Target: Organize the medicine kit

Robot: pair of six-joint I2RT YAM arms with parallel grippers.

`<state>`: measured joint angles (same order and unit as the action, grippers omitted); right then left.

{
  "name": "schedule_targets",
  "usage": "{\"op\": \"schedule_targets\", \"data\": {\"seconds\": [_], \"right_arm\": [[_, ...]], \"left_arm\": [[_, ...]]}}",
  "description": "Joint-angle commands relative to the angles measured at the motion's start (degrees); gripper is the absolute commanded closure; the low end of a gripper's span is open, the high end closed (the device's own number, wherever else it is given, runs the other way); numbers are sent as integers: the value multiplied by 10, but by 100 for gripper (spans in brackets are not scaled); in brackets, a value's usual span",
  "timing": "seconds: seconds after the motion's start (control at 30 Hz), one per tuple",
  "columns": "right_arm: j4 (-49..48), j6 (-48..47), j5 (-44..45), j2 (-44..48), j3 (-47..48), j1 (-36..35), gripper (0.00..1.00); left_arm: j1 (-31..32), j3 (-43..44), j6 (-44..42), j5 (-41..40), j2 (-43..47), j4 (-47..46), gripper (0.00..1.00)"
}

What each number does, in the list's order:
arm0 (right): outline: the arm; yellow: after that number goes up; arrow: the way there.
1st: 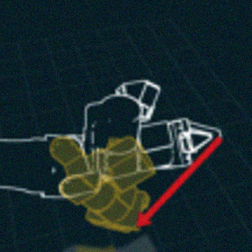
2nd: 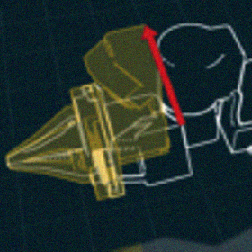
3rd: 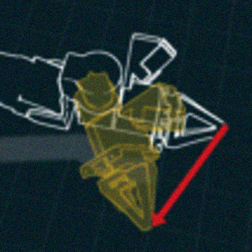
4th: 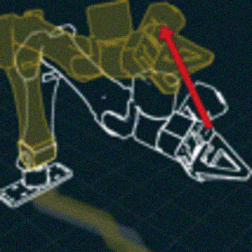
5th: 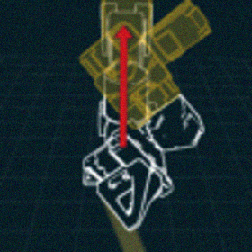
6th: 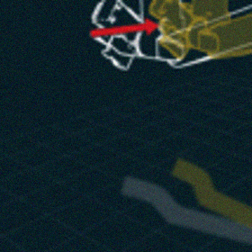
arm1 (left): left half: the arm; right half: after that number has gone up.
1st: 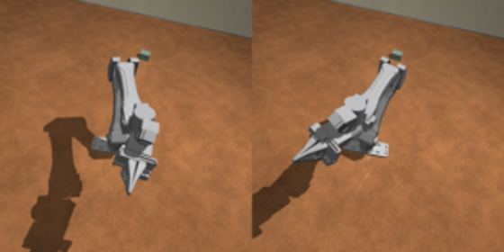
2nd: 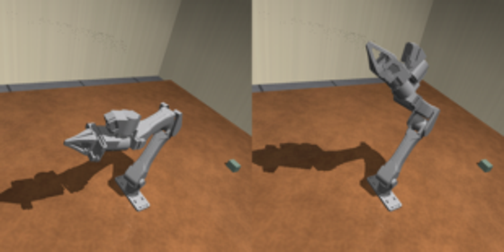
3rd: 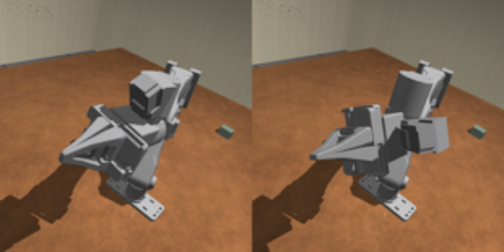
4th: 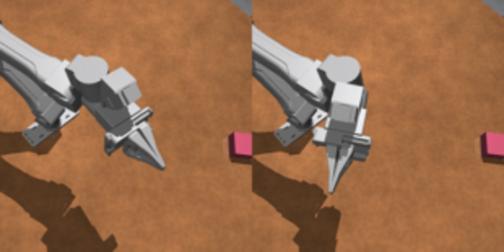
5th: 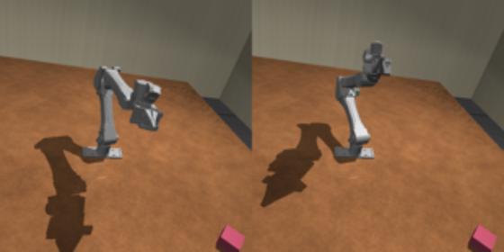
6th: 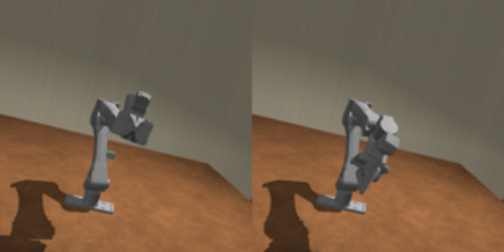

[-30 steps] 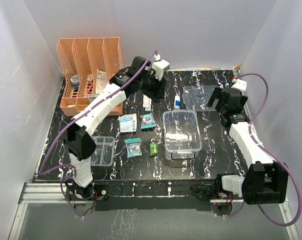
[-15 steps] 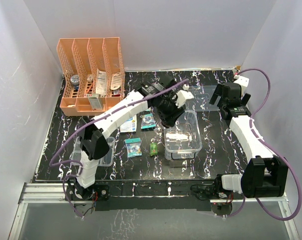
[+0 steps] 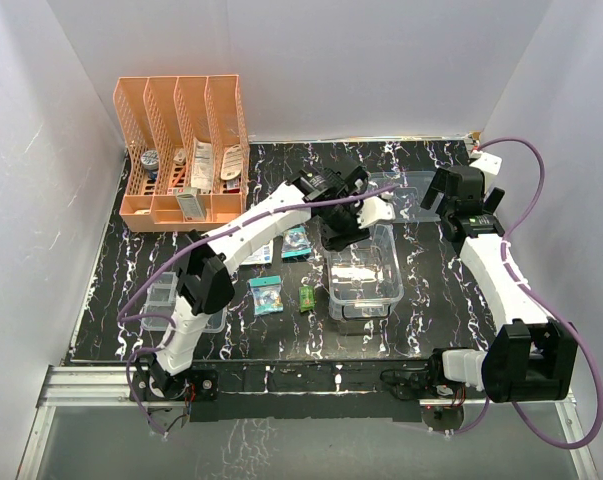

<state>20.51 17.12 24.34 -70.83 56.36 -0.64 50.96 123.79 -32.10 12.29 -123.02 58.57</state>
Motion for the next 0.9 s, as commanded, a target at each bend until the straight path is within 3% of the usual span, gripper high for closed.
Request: {"op": "schedule_targets", "data": {"seconds": [0.0,0.27,0.87], "right_arm": [[-3,8,14,22,25,-1,2],[1,5,6,29,16,-1,2],[17,9,2,61,5,-1,2]], "left_arm": [[19,40,-51,-12,-6,-3,100],[44,57,-55,-16,-24,-12,100],[45,-54,-87,-56,-53,-70,100]]}}
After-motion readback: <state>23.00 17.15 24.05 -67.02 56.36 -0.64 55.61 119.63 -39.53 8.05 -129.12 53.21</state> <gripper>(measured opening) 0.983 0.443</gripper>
